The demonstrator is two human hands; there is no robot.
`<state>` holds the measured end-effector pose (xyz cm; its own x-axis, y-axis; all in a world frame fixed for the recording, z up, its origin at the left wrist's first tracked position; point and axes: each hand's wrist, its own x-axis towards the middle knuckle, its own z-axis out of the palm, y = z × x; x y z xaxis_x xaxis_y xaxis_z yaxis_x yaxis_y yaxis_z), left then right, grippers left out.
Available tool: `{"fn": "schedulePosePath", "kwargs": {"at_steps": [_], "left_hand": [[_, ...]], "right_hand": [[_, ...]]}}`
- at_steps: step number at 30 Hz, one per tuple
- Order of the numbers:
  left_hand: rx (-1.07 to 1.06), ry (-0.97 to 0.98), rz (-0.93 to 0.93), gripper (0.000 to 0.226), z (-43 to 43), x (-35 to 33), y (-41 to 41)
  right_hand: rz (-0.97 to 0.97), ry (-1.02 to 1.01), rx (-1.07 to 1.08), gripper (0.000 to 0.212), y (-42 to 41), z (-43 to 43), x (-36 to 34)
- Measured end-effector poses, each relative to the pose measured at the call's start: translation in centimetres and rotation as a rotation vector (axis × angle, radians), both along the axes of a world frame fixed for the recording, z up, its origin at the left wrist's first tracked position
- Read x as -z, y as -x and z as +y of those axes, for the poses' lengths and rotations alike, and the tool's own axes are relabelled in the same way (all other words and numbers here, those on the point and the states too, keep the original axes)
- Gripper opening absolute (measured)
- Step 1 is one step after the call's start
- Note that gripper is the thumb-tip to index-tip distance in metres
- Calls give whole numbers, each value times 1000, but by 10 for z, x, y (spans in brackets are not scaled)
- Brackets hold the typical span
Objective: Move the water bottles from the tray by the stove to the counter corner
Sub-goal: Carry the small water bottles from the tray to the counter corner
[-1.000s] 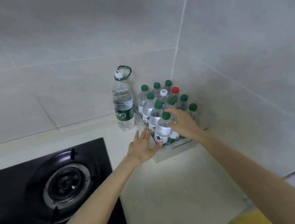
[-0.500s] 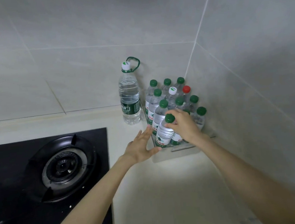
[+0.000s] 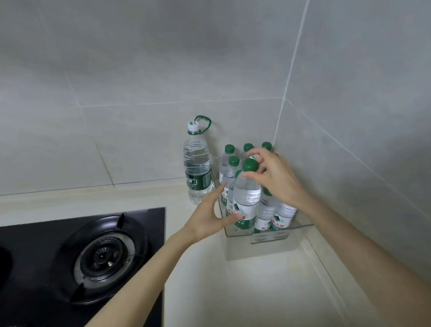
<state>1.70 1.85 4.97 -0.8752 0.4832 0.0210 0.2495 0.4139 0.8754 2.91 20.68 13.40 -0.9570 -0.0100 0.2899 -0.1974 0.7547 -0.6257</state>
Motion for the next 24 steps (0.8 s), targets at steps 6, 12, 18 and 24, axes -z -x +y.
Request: {"fn": "schedulePosePath", "kwargs": {"at_steps": [6,12,18,24], "left_hand": [[-116,-301,50,87,16,-41,-1],[-177,-411,146,83,11,-66,0],[-267,-421,128,78,6,-61,-6],[-402,-391,61,77,-11,-49,-7]], "right_hand": [[150,242,-48,54,-12,-7,-62],[251,429,-79,44,-21,-20,-86],[182,542,-136,33,-16,-16,-82],[-18,272,1,35,1,22,-29]]}}
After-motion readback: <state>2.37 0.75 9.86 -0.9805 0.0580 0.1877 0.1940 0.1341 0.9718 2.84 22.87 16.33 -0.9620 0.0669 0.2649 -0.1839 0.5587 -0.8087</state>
